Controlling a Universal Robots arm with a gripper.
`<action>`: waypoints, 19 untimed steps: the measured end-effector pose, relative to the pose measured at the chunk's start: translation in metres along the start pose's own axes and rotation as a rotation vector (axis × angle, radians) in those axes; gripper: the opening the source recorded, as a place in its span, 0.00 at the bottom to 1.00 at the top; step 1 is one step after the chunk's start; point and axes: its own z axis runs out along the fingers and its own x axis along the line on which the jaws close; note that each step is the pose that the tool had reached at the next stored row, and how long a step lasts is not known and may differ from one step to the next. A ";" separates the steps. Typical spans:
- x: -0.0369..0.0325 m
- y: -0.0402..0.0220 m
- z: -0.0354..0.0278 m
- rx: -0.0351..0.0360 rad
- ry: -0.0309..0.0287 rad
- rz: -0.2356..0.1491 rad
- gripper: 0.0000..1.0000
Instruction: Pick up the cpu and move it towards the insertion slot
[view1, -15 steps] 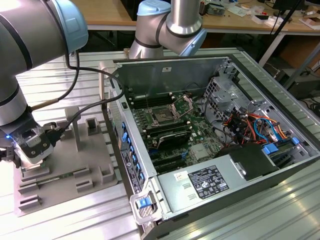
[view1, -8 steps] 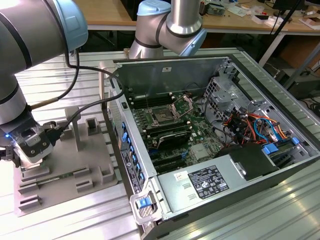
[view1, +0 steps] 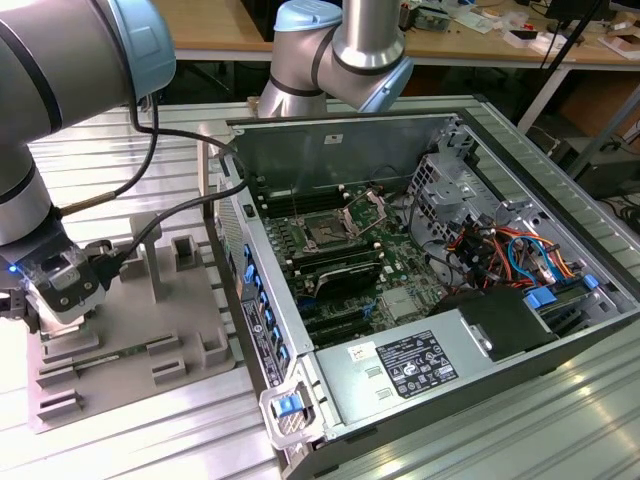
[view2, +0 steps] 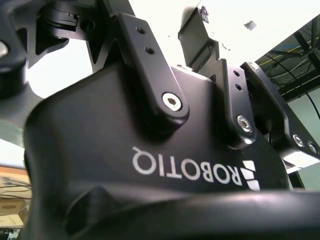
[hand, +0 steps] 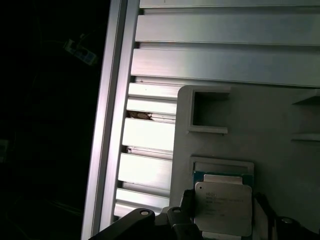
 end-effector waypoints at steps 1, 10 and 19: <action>0.0000 0.0000 -0.0005 -0.0001 0.0000 0.000 0.55; 0.0000 0.0002 -0.0030 0.0000 0.0001 0.000 0.55; 0.0000 0.0002 -0.0048 0.0000 0.0001 0.000 0.55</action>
